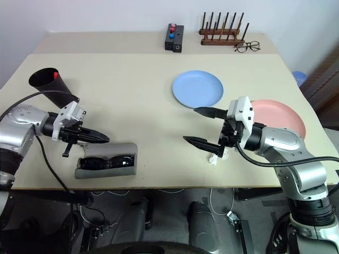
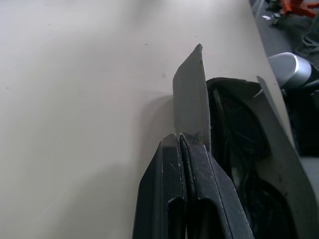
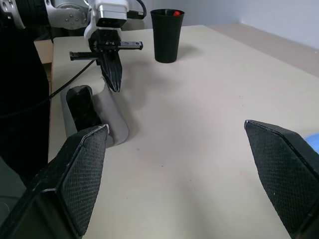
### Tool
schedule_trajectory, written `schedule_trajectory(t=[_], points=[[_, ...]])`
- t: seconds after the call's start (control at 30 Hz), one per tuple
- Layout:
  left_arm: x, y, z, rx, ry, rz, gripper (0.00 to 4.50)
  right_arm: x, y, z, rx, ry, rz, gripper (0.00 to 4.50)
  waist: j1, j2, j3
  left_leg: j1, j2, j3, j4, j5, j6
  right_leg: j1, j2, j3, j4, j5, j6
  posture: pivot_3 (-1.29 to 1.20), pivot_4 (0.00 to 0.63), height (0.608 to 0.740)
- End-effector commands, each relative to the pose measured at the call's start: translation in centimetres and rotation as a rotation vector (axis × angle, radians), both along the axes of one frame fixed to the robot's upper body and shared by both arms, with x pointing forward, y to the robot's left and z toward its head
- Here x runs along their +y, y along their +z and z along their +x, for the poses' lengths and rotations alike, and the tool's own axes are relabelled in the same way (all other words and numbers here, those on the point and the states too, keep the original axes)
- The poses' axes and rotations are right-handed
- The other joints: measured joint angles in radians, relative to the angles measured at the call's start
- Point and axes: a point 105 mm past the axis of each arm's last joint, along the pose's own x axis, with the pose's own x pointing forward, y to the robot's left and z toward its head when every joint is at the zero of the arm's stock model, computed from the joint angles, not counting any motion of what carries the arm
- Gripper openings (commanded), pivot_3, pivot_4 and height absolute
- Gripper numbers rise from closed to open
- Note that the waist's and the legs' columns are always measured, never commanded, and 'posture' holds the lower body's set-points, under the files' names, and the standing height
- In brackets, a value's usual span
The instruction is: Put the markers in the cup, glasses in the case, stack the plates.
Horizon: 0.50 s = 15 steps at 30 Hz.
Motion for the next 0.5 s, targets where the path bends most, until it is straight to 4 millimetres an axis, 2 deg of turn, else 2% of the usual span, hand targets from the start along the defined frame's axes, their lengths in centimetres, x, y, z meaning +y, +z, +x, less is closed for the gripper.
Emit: schedule_trajectory(t=[0.03, 0.37, 0.5], points=[[-0.2, 0.4, -0.9, 0.003, -0.036, 0.002, 0.02, -0.1, 1.0, -0.1, -0.055, 0.000, 0.003, 4.50, 0.000, 0.000, 0.000, 0.000, 0.000, 0.000, 0.000, 0.000, 0.000, 0.000, 0.000, 0.000, 0.000, 0.000, 0.000, 0.00, 0.150, 0.740], [-0.9, 0.9, -2.7, 0.037, -0.087, -0.012, 0.02, 0.0, 0.9, -0.2, -0.049, 0.009, 0.001, 4.50, 0.000, 0.000, 0.000, 0.000, 0.000, 0.000, 0.000, 0.000, 0.000, 0.000, 0.000, 0.000, 0.000, 0.000, 0.000, 0.00, 0.150, 0.740], [-1.6, 1.9, -3.7, 0.070, -0.103, -0.082, 0.02, -0.1, 1.0, -0.1, -0.050, 0.005, 0.004, 4.50, 0.000, 0.000, 0.000, 0.000, 0.000, 0.000, -0.001, 0.000, 0.000, 0.000, 0.000, 0.000, 0.000, 0.000, 0.000, 0.00, 0.150, 0.740]])
